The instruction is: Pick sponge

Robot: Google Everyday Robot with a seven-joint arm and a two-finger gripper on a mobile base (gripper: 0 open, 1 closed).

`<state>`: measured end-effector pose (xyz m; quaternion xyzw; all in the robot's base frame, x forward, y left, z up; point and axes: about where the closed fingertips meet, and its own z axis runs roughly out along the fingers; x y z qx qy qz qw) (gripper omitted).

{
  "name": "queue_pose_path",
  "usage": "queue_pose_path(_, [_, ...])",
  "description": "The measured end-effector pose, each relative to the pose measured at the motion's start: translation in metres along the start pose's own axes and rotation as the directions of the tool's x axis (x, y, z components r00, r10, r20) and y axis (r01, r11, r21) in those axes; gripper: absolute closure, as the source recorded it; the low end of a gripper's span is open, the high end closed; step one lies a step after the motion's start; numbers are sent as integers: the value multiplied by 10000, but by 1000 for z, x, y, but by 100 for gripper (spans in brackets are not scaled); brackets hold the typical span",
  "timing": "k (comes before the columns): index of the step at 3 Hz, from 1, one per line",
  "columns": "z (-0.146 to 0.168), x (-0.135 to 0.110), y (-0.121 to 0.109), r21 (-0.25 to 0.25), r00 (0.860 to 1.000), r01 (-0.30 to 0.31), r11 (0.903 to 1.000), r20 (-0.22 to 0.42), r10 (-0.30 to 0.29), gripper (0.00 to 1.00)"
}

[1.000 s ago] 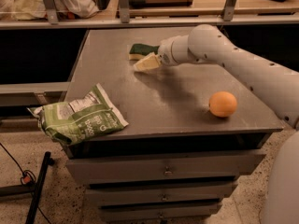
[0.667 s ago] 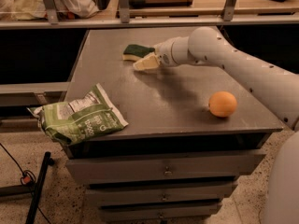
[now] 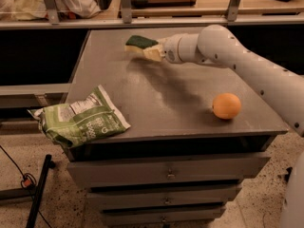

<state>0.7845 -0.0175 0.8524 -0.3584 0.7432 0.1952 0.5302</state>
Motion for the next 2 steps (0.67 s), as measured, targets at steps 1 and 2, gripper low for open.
queue_pose_path(1, [-17,-29,7,-88,9995,224,9997,242,-222,100])
queue_pose_path(2, [-30,-54,16,-297,9976,636,9975,305,-627,100])
